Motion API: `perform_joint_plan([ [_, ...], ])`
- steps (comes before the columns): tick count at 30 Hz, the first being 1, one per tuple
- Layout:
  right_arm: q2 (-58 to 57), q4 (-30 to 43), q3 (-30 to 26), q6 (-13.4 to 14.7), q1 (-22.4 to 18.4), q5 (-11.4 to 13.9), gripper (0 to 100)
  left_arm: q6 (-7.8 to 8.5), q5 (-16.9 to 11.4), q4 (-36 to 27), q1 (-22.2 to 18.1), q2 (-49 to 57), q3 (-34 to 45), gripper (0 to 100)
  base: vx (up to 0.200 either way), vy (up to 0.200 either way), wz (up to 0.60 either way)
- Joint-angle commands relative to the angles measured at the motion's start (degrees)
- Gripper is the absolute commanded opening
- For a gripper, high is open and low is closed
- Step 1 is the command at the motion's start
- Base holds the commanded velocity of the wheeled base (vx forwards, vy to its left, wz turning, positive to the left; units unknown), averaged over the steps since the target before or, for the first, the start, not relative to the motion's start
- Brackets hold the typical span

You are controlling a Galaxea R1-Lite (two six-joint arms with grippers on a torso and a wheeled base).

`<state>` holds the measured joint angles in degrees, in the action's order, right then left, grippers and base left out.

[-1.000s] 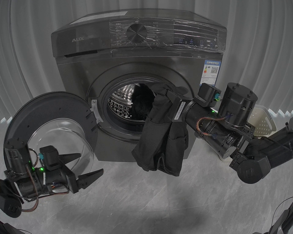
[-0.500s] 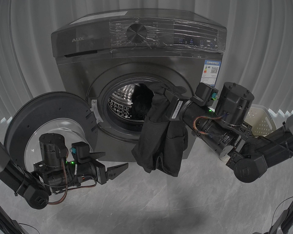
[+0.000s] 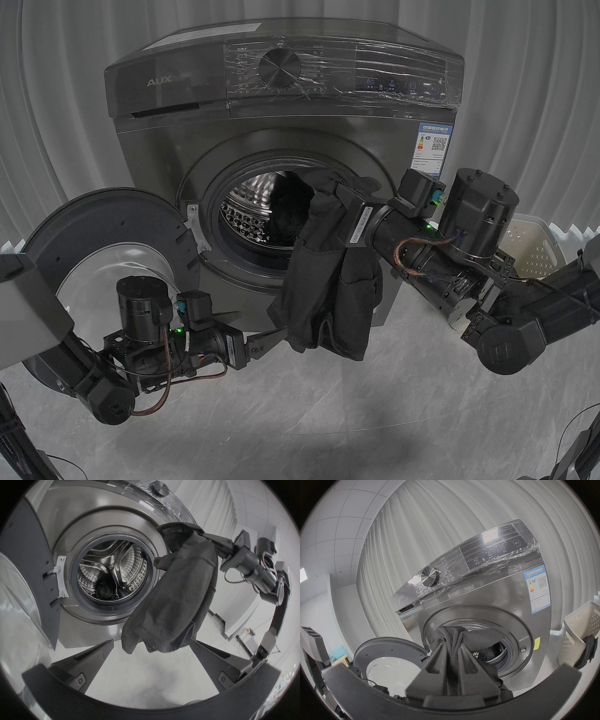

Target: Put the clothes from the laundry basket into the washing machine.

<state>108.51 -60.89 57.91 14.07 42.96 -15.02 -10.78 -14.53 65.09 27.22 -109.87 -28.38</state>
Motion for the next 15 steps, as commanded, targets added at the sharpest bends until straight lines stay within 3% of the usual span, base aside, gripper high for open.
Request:
perform_joint_plan([
  [1,-0.05,-0.02,-0.07,-0.01,0.02,-0.01,0,-3.73,-0.41,2.24,0.02,-4.74,-2.73,100,0.000,0.000,0.00],
  [10,-0.14,-0.02,-0.07,-0.01,0.46,-0.01,0,-6.27,-0.67,4.88,-0.15,-9.13,-4.76,100,0.000,0.000,0.00],
  [11,-0.14,-0.10,-0.07,-0.01,0.55,-0.01,0,-7.50,-0.67,5.58,0.02,-10.36,-5.46,100,0.000,0.000,0.00],
  [15,-0.05,-0.10,0.01,-0.01,0.72,-0.01,0,-9.44,-0.67,8.30,0.02,-13.88,-7.57,100,0.000,0.000,0.00],
])
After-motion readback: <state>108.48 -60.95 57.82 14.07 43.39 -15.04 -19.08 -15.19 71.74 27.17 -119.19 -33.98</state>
